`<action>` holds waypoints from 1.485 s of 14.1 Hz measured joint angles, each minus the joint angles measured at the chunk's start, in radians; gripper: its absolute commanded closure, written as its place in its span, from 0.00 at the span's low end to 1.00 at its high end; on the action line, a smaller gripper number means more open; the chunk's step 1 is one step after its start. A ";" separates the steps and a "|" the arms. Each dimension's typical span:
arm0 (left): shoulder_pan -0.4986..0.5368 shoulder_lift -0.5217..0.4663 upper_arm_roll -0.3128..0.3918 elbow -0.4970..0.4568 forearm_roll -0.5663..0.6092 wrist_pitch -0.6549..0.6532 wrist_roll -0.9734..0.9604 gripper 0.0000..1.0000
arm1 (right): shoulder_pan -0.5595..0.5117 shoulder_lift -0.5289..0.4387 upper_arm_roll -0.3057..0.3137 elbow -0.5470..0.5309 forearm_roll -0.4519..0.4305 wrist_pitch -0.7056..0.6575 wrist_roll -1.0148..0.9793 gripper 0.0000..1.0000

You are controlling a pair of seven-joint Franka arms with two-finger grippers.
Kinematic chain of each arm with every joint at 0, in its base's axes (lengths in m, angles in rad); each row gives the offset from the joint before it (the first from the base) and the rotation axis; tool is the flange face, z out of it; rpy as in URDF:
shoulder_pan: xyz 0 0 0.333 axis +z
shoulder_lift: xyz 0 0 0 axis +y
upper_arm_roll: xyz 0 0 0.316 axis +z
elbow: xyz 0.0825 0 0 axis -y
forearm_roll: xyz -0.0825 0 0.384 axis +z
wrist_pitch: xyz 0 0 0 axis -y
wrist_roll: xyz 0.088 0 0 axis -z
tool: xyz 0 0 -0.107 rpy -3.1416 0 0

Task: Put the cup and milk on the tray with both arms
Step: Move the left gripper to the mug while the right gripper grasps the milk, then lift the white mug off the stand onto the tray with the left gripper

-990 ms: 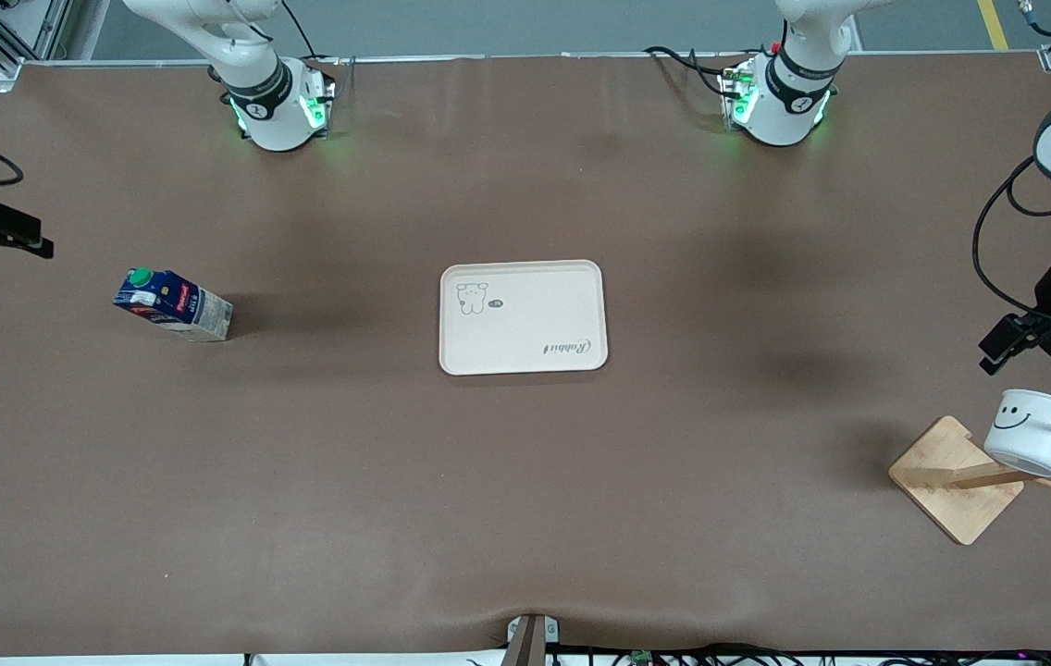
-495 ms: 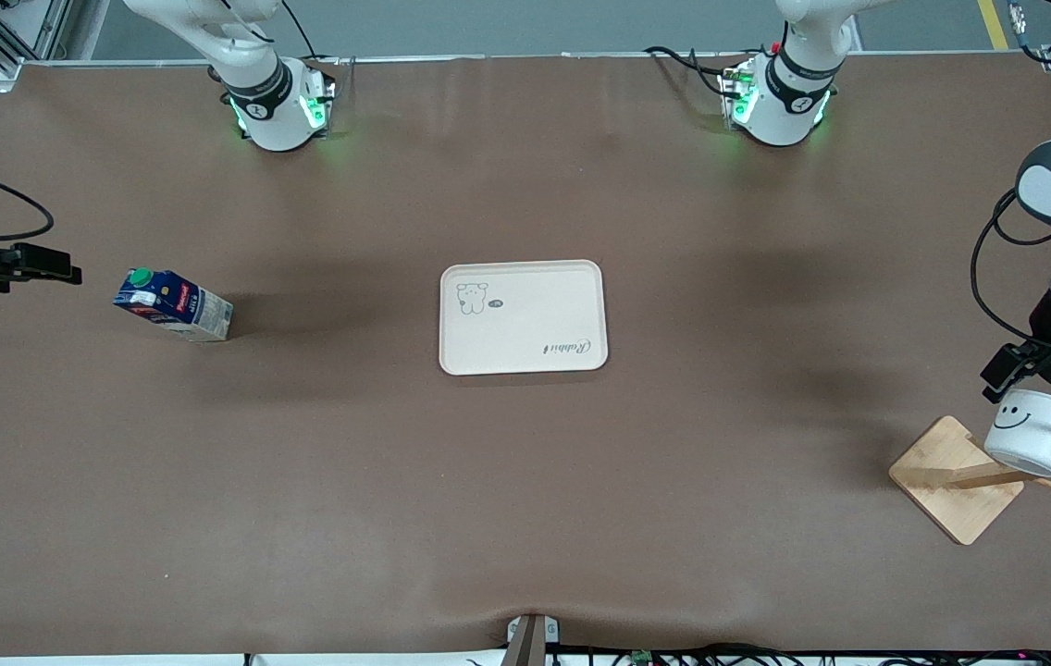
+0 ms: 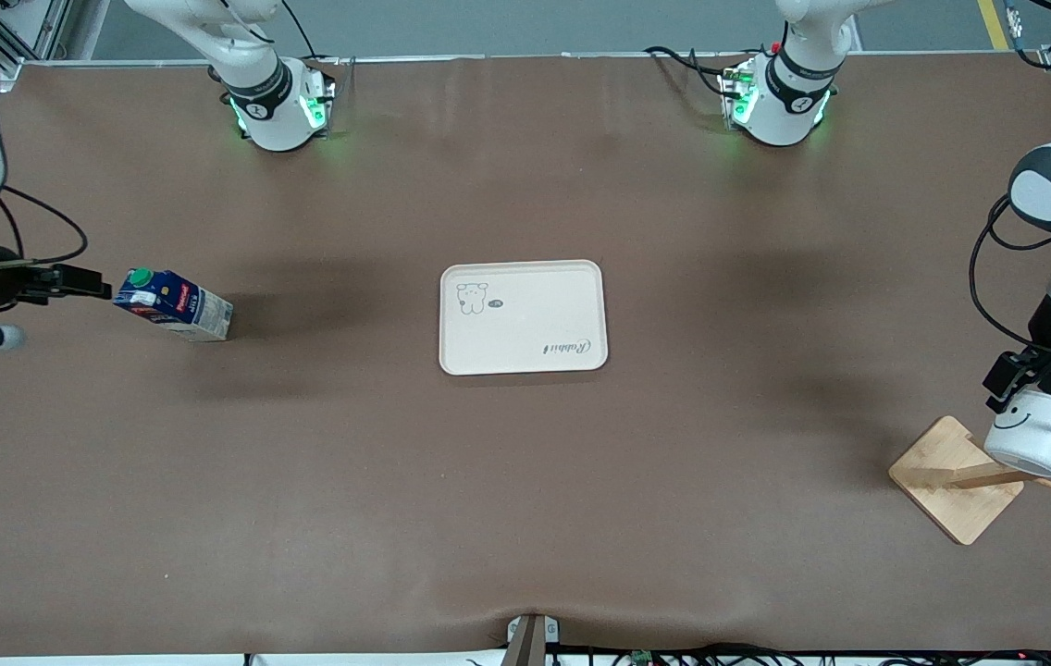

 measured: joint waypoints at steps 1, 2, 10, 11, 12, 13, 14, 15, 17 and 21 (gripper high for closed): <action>-0.001 0.000 0.000 0.000 0.000 0.000 0.005 0.78 | -0.005 -0.014 0.000 -0.042 0.001 0.015 0.004 0.00; -0.002 0.000 -0.003 0.000 0.000 0.000 0.009 0.83 | -0.013 -0.026 -0.001 -0.073 0.004 0.026 0.013 0.00; -0.006 -0.002 -0.071 0.002 0.000 0.009 0.013 1.00 | -0.025 -0.107 0.002 -0.347 0.026 0.280 0.129 0.00; -0.005 -0.002 -0.075 0.002 0.000 0.009 0.014 1.00 | -0.025 -0.107 0.002 -0.361 0.027 0.297 0.137 0.00; -0.003 -0.005 -0.085 0.003 0.000 0.009 0.014 1.00 | -0.025 -0.107 0.002 -0.372 0.027 0.303 0.144 0.00; -0.002 -0.013 -0.105 0.004 0.000 0.002 0.013 1.00 | -0.025 -0.107 0.002 -0.383 0.027 0.313 0.150 0.00; -0.001 -0.028 -0.125 0.004 0.000 -0.026 0.009 1.00 | -0.025 -0.108 0.002 -0.398 0.028 0.330 0.154 0.00; -0.001 -0.051 -0.149 0.005 0.000 -0.080 0.008 1.00 | -0.025 -0.108 0.002 -0.412 0.028 0.347 0.155 0.00; -0.005 -0.098 -0.209 0.008 0.000 -0.224 -0.020 1.00 | -0.026 -0.108 0.001 -0.423 0.028 0.365 0.157 0.00; -0.007 -0.171 -0.323 0.013 0.000 -0.417 -0.113 1.00 | -0.030 -0.108 0.000 -0.434 0.028 0.393 0.159 0.00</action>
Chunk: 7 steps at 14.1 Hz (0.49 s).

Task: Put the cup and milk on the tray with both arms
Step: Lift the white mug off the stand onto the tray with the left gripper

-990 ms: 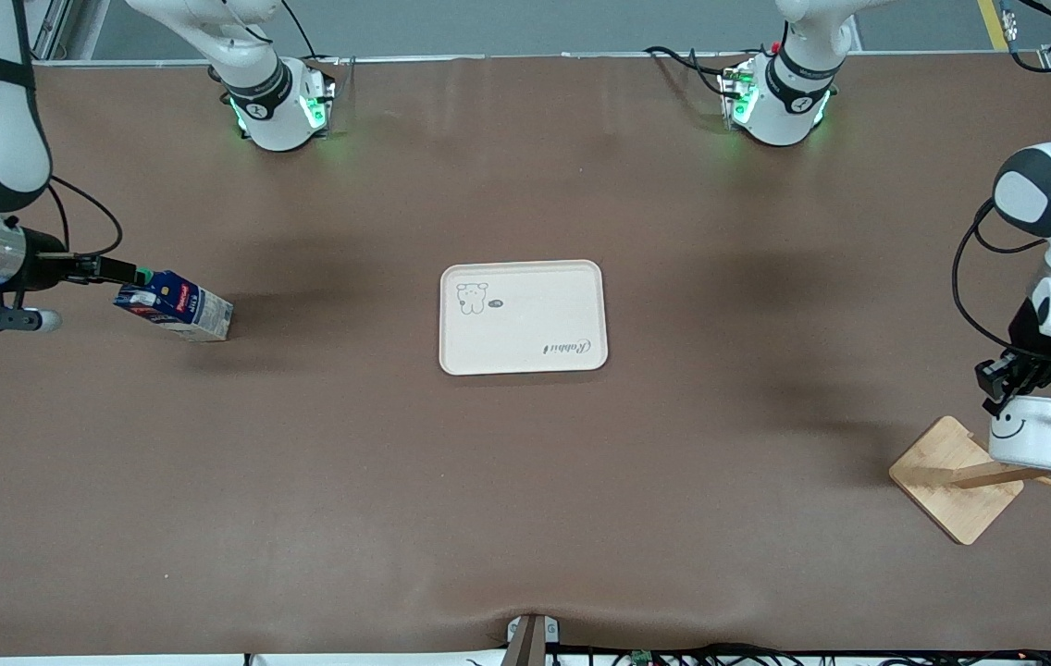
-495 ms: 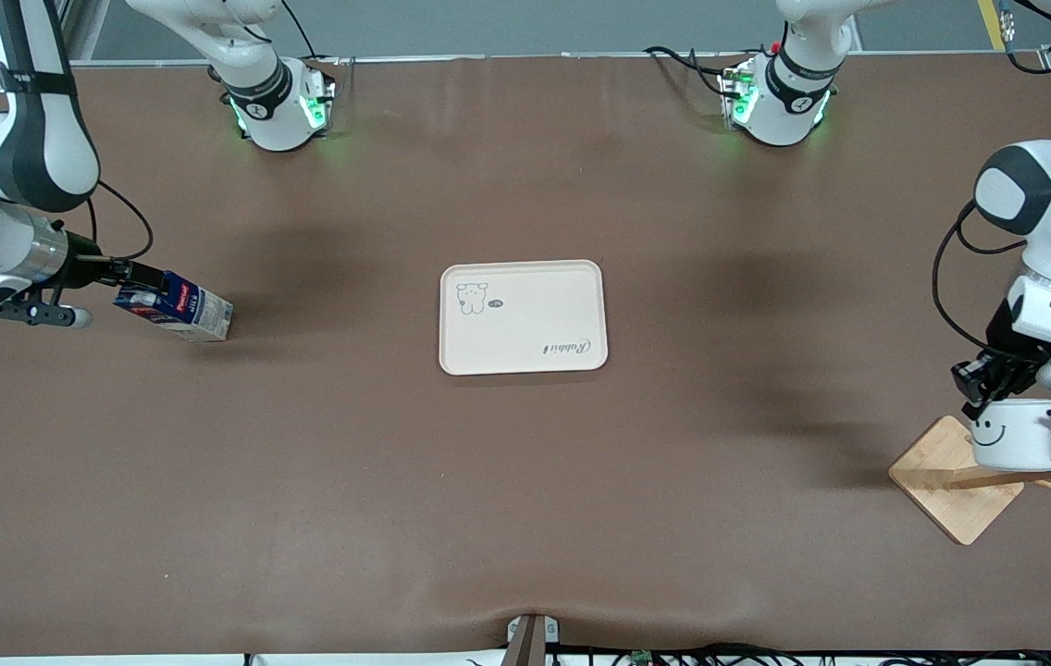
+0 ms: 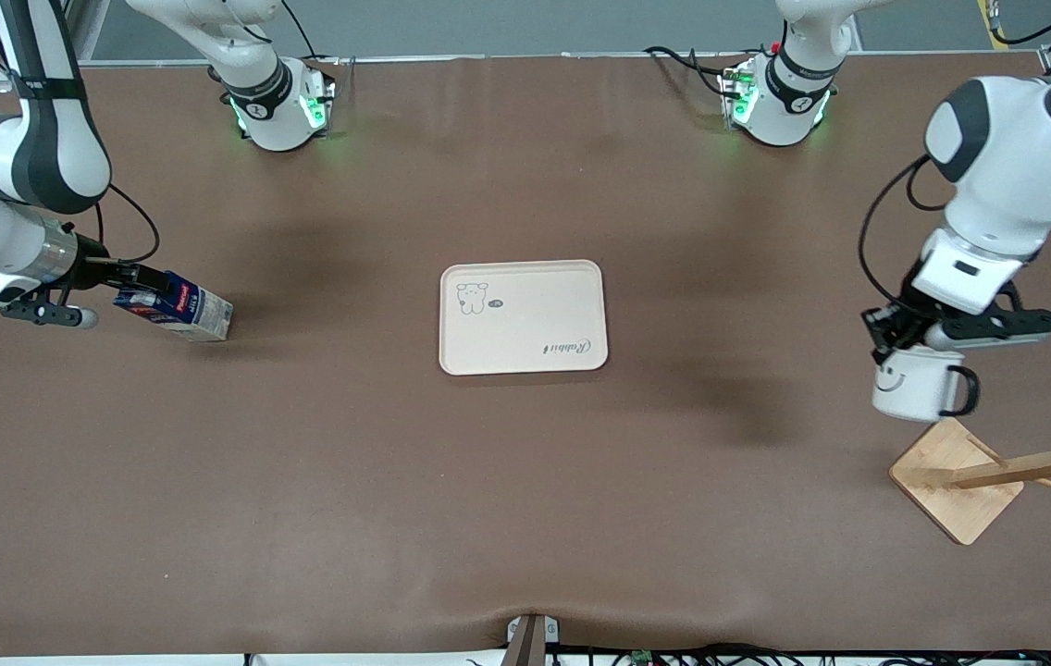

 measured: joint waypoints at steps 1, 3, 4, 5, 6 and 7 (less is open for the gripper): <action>0.000 -0.002 -0.033 0.002 0.000 -0.036 -0.031 1.00 | -0.003 0.000 0.000 -0.007 0.000 0.008 0.000 0.08; -0.001 0.012 -0.105 0.014 0.000 -0.087 -0.120 1.00 | -0.005 0.000 -0.001 -0.019 0.000 0.017 0.000 0.43; -0.002 0.028 -0.147 0.029 0.000 -0.115 -0.169 1.00 | -0.005 0.000 -0.001 -0.024 0.000 0.022 0.000 0.61; -0.003 0.049 -0.190 0.050 0.000 -0.147 -0.225 1.00 | -0.005 0.000 -0.001 -0.029 0.000 0.025 0.000 0.73; -0.007 0.076 -0.234 0.078 0.000 -0.184 -0.289 1.00 | -0.006 -0.002 -0.001 -0.029 0.000 0.025 0.000 0.79; -0.021 0.107 -0.271 0.110 0.000 -0.222 -0.360 1.00 | -0.006 -0.006 -0.001 -0.029 0.000 0.024 0.000 0.80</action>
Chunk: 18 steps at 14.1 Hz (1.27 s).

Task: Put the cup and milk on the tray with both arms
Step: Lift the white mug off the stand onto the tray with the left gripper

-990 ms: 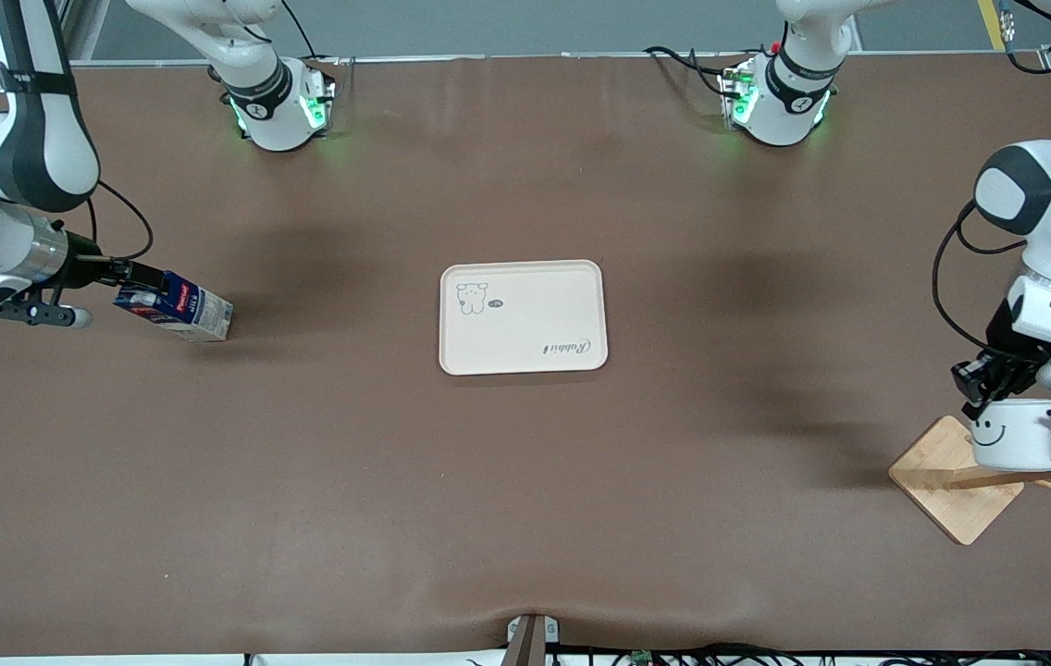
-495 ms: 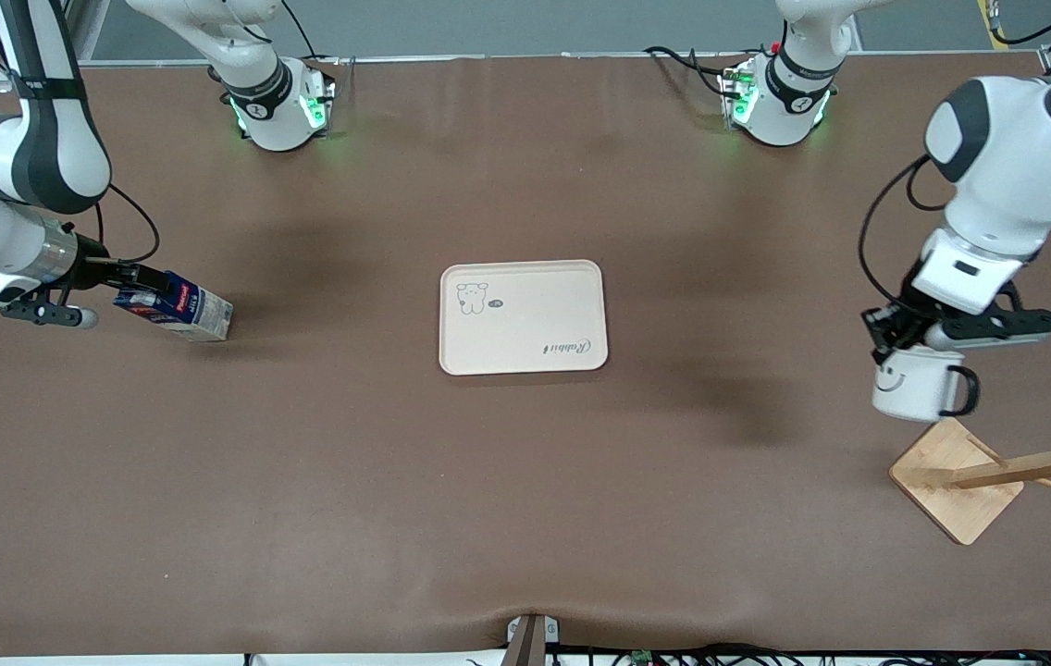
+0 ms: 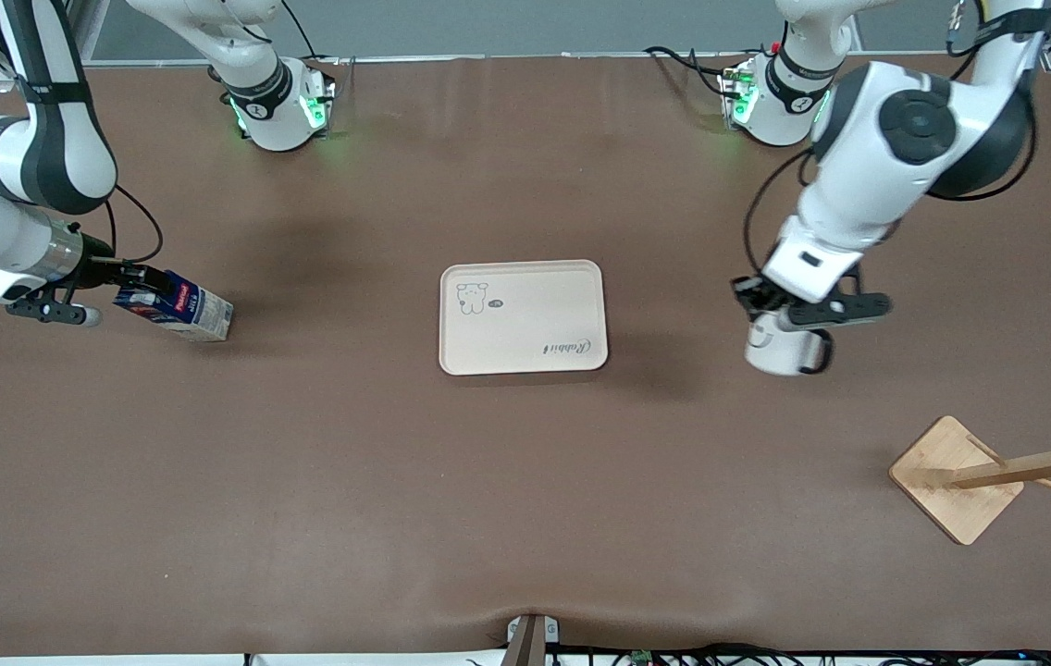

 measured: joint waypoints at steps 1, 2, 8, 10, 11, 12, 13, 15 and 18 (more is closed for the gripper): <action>-0.029 0.035 -0.022 0.035 0.000 -0.033 -0.074 1.00 | 0.000 0.000 0.000 -0.001 0.000 -0.001 0.000 0.87; -0.073 0.075 -0.031 0.070 0.000 -0.058 -0.149 1.00 | 0.000 -0.001 0.001 0.000 0.000 -0.003 0.000 0.89; -0.308 0.353 -0.026 0.240 0.041 -0.076 -0.515 1.00 | 0.000 -0.005 0.006 0.094 0.000 -0.143 -0.001 0.91; -0.370 0.445 -0.020 0.288 0.134 -0.076 -0.619 1.00 | 0.000 -0.005 0.008 0.176 0.001 -0.227 -0.001 0.90; -0.394 0.484 -0.018 0.312 0.157 -0.076 -0.648 1.00 | 0.001 -0.003 0.009 0.218 0.001 -0.272 -0.001 0.90; -0.412 0.513 -0.017 0.333 0.167 -0.076 -0.662 1.00 | 0.001 0.002 0.010 0.263 0.002 -0.317 -0.001 0.90; -0.425 0.533 -0.017 0.345 0.169 -0.078 -0.666 1.00 | 0.001 0.011 0.011 0.308 0.002 -0.360 -0.001 0.90; -0.445 0.568 -0.017 0.361 0.169 -0.083 -0.679 1.00 | 0.007 0.040 0.013 0.404 0.003 -0.437 -0.001 0.94; -0.455 0.628 -0.015 0.387 0.169 -0.085 -0.686 1.00 | 0.034 0.090 0.018 0.523 0.006 -0.530 -0.001 0.98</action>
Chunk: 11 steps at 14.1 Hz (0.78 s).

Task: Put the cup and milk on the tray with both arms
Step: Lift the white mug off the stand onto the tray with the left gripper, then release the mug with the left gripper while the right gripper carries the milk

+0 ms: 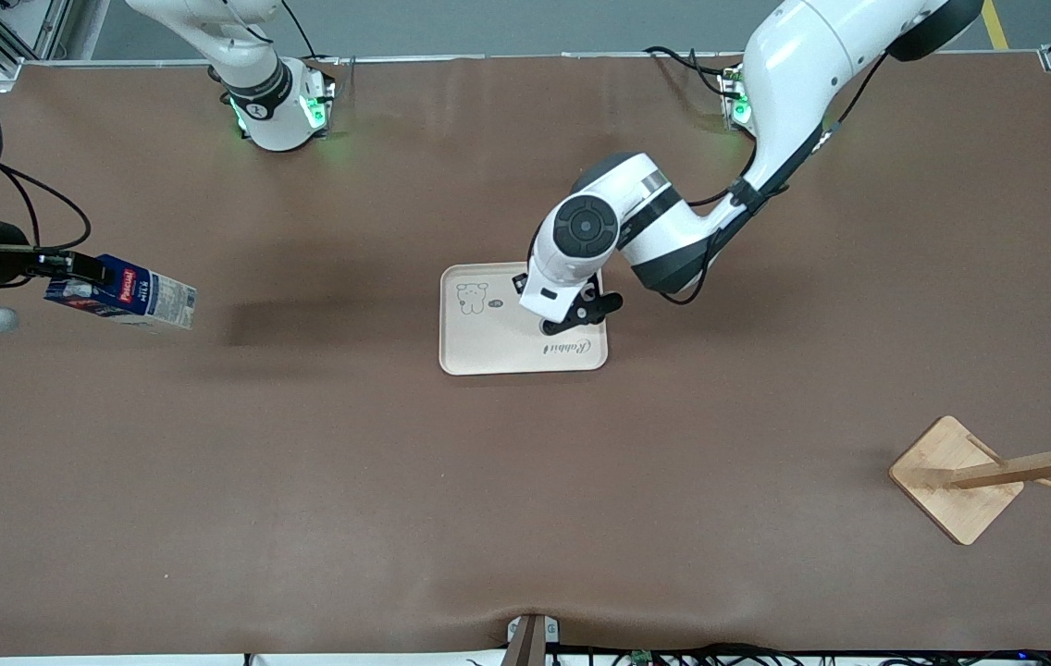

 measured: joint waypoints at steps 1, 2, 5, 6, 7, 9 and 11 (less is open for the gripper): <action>0.000 0.018 0.001 0.003 0.000 -0.001 0.000 1.00 | 0.017 0.012 0.001 0.028 0.001 -0.020 0.000 0.98; 0.000 0.037 0.002 0.004 0.000 -0.002 0.000 1.00 | 0.040 0.019 0.001 0.052 0.002 -0.039 0.000 0.98; 0.000 0.087 0.003 0.006 0.000 -0.002 0.000 0.87 | 0.128 0.026 0.005 0.084 0.008 -0.081 0.006 0.97; 0.000 0.093 0.002 0.014 -0.005 -0.005 0.000 0.38 | 0.160 0.026 0.006 0.087 0.024 -0.082 0.027 0.96; -0.001 0.094 0.002 0.018 -0.006 -0.008 0.000 0.00 | 0.194 0.028 0.008 0.092 0.048 -0.082 0.068 0.94; -0.002 0.097 0.002 0.018 -0.006 -0.008 0.008 0.00 | 0.280 0.039 0.010 0.108 0.093 -0.082 0.207 0.95; -0.001 0.098 0.004 0.021 -0.006 -0.008 0.024 0.00 | 0.385 0.066 0.012 0.133 0.107 -0.077 0.352 0.95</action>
